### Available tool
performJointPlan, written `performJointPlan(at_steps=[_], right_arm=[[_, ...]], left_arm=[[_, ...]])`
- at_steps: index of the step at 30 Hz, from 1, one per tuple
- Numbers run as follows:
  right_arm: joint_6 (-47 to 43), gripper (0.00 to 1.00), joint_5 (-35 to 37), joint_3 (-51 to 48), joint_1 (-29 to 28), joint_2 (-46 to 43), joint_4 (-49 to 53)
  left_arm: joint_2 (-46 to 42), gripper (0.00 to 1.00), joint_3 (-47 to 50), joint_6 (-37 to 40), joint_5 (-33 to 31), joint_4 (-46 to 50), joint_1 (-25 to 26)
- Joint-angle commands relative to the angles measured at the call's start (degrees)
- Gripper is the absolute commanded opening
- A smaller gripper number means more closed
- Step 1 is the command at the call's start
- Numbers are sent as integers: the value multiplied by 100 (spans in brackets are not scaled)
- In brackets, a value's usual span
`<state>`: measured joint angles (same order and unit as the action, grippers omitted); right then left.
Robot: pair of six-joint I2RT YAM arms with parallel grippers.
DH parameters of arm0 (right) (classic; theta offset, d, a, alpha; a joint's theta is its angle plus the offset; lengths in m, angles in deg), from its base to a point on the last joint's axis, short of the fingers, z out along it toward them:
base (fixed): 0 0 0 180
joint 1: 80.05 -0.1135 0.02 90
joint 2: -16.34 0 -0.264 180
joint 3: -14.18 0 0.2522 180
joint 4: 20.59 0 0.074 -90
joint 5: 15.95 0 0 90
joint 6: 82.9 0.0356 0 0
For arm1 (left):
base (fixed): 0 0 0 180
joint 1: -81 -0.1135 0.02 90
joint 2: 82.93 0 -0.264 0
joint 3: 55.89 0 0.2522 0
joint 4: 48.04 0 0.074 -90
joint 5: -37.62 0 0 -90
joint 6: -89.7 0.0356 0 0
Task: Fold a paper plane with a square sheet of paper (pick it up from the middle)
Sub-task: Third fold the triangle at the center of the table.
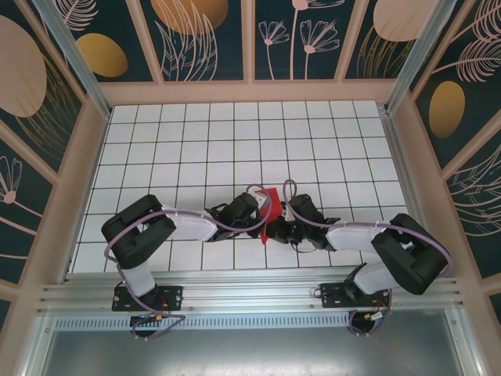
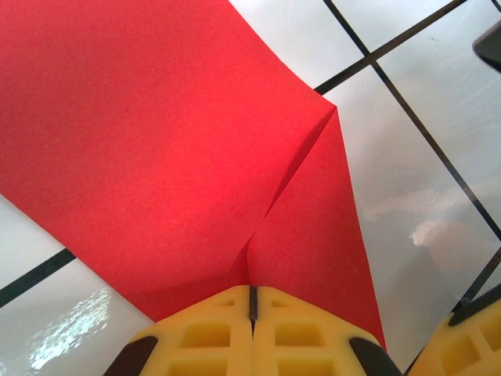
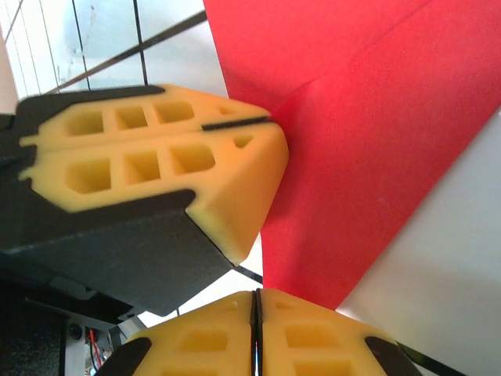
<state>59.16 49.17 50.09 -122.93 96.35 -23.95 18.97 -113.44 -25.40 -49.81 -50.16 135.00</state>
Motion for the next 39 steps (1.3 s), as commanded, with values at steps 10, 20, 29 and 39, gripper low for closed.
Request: performJointPlan(at_steps=[10,20,29,39], right_arm=[[208,11,124,-253,-142,519,-485],[225,11,263,-234,-220,-126,-6],[398,11,308,-208,-414,317,-389],[386,11,689,30,-546,254,323]], left_arm=[[193,0,46,106,-29,437,-38],[200,0,57,102,-35,417,-32],[208,0,28,102,-61,434,-31],[209,0,24,102,-94,478,-33]])
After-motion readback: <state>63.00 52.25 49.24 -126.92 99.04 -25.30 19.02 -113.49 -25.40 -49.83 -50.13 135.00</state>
